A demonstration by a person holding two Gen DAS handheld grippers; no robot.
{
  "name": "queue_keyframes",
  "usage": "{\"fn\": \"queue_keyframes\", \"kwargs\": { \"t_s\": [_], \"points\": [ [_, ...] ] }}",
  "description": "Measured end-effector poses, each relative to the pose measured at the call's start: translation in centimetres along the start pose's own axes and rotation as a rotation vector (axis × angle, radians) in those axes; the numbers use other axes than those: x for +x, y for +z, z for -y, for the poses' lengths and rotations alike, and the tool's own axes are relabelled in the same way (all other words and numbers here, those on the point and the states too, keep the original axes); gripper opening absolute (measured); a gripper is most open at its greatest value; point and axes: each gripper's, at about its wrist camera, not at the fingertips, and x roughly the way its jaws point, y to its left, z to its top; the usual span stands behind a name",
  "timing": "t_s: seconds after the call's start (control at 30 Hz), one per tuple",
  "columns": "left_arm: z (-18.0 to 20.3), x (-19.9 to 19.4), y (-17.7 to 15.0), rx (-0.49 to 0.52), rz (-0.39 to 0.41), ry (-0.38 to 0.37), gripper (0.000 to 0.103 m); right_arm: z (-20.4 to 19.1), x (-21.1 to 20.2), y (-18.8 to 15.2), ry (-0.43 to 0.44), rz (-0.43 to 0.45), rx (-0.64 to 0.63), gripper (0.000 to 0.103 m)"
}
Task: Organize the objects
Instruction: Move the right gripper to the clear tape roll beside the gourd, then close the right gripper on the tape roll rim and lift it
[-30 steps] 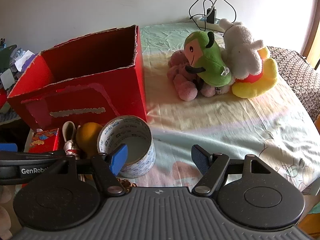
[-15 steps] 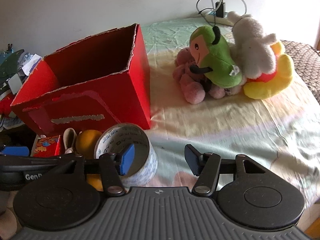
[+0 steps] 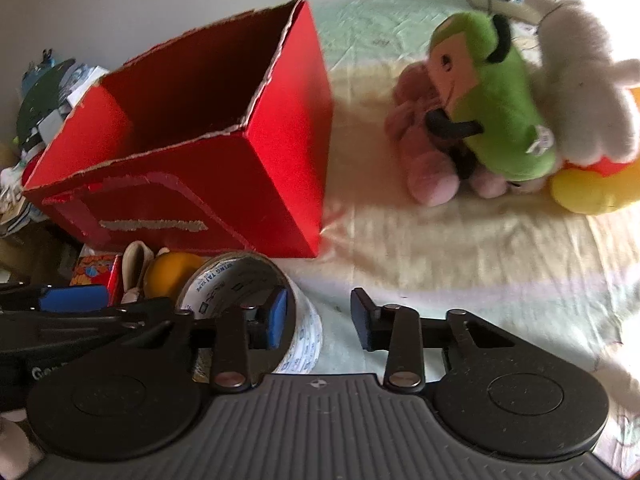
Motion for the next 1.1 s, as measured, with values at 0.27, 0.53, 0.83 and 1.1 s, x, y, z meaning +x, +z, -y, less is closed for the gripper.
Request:
{"fn": "queue_keyframes", "kwargs": {
  "t_s": [0.27, 0.53, 0.83, 1.1],
  "points": [
    [0.8, 1.9, 0.4, -0.006, -0.074, 0.006, 0.049, 0.5, 1.0, 0.6, 0.066, -0.059, -0.015, 0.02],
    [1.6, 2.5, 0.9, -0.004, -0.11, -0.023, 0.02, 1.4, 1.3, 1.1, 0.119, -0.092, -0.002, 0.014],
    [4.2, 1.1, 1.7, 0.047, -0.082, -0.067, 0.011, 3.9, -1.0, 1.9, 0.121, -0.061, 0.017, 0.014],
    [8.3, -2.4, 3.2, 0.138, 0.015, -0.13, 0.006, 7.0, -5.5, 2.5, 0.123, 0.028, 0.012, 0.014]
  ]
}}
